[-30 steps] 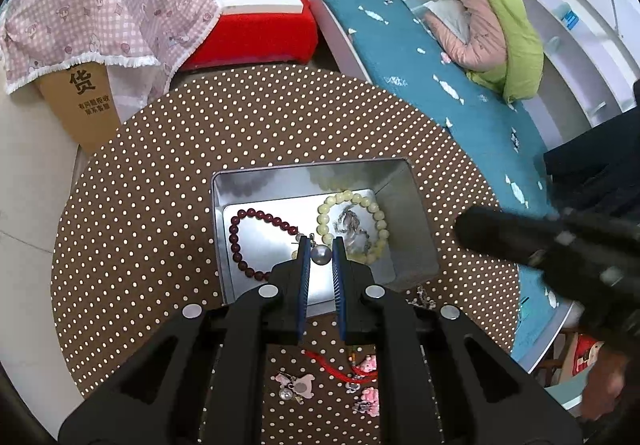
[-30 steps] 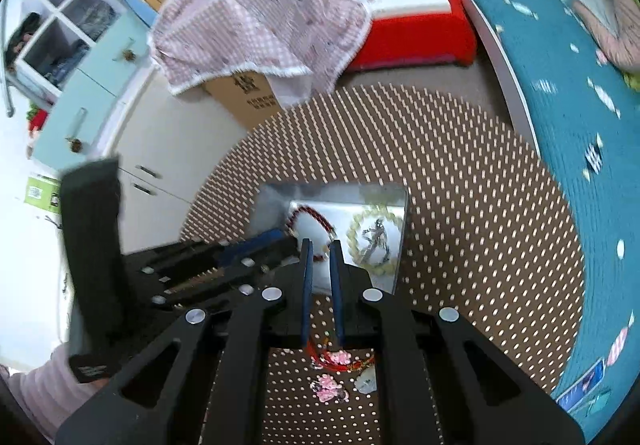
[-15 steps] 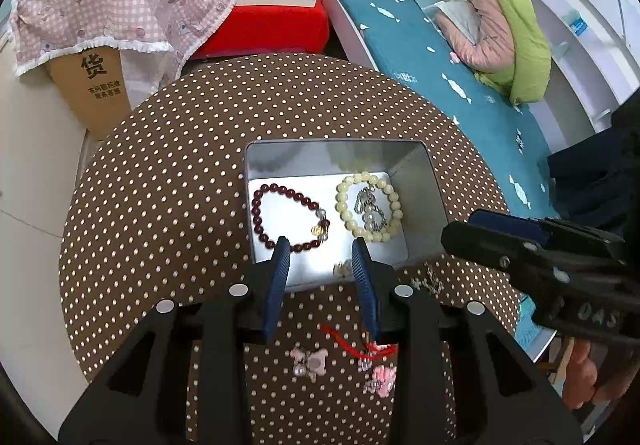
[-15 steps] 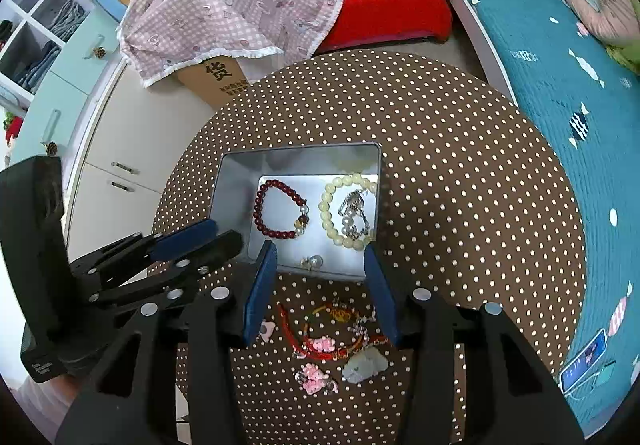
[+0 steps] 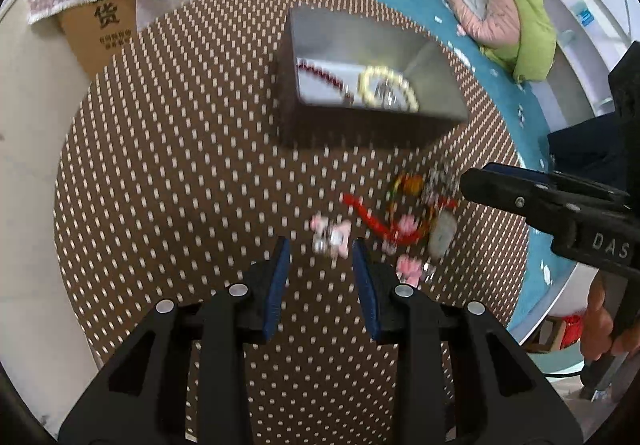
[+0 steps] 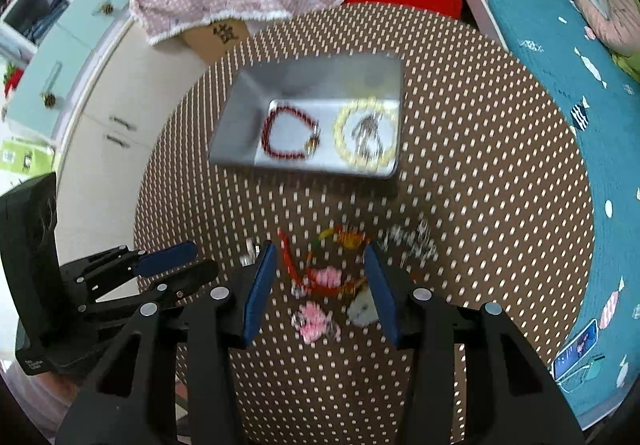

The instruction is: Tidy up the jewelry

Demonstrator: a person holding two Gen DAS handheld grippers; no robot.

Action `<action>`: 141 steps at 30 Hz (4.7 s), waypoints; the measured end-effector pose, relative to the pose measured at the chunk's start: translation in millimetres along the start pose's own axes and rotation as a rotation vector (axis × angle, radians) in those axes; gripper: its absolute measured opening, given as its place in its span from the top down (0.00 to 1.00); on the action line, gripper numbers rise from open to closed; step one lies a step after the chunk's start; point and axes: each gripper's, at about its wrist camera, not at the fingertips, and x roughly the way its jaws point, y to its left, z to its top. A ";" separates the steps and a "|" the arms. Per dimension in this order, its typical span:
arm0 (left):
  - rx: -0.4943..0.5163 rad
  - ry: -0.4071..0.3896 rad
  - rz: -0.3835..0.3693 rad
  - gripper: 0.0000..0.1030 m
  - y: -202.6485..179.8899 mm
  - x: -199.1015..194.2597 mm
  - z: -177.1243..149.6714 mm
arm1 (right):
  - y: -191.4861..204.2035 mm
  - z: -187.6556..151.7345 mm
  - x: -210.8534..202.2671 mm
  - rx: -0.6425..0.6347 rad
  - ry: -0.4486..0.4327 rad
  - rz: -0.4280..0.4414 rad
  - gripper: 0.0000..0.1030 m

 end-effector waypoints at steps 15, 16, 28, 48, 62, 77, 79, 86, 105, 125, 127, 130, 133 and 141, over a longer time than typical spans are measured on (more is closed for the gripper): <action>-0.015 0.027 -0.037 0.68 -10.5 34.3 -13.3 | 11.7 -35.0 33.3 -0.023 0.089 -0.001 0.58; -0.020 0.027 -0.039 0.68 -11.4 36.1 -11.9 | 11.8 -35.5 34.0 -0.022 0.091 0.000 0.58; -0.016 0.039 -0.002 0.86 -24.0 57.5 0.5 | -6.0 -34.5 31.9 0.004 0.101 0.005 0.58; -0.058 -0.004 -0.016 0.98 21.7 11.7 -9.4 | 31.0 -12.9 40.8 -0.117 0.095 0.070 0.58; -0.056 0.062 -0.071 0.86 22.3 24.1 -16.0 | 19.8 -14.9 43.8 -0.106 0.109 0.008 0.58; -0.093 0.035 -0.025 0.97 43.9 13.9 -16.4 | 27.9 -9.4 44.6 -0.153 0.102 0.060 0.61; -0.102 0.026 -0.021 0.97 56.1 5.3 -16.8 | 34.8 -7.8 48.3 -0.178 0.105 0.071 0.64; -0.158 -0.019 -0.010 0.97 95.4 -26.3 -25.3 | 54.6 -6.4 73.1 -0.255 0.139 0.064 0.69; -0.182 -0.066 0.011 0.97 84.7 -60.5 -37.9 | 62.5 -2.1 83.0 -0.269 0.124 0.017 0.87; 0.038 -0.162 -0.014 0.97 4.7 -66.6 37.8 | 3.5 23.1 -18.8 -0.101 -0.112 0.001 0.87; 0.052 -0.166 -0.017 0.97 -2.4 -63.5 47.1 | 2.0 27.1 -16.3 -0.095 -0.112 -0.010 0.87; 0.058 -0.167 -0.022 0.97 -8.1 -55.1 60.5 | 0.1 36.8 -7.8 -0.075 -0.107 -0.009 0.87; 0.061 -0.162 -0.022 0.97 -9.6 -45.4 72.7 | -6.0 42.0 -3.6 -0.068 -0.099 -0.006 0.87; 0.050 -0.132 0.007 0.96 -10.2 -30.6 83.6 | -16.3 44.5 -6.1 -0.042 -0.103 -0.006 0.79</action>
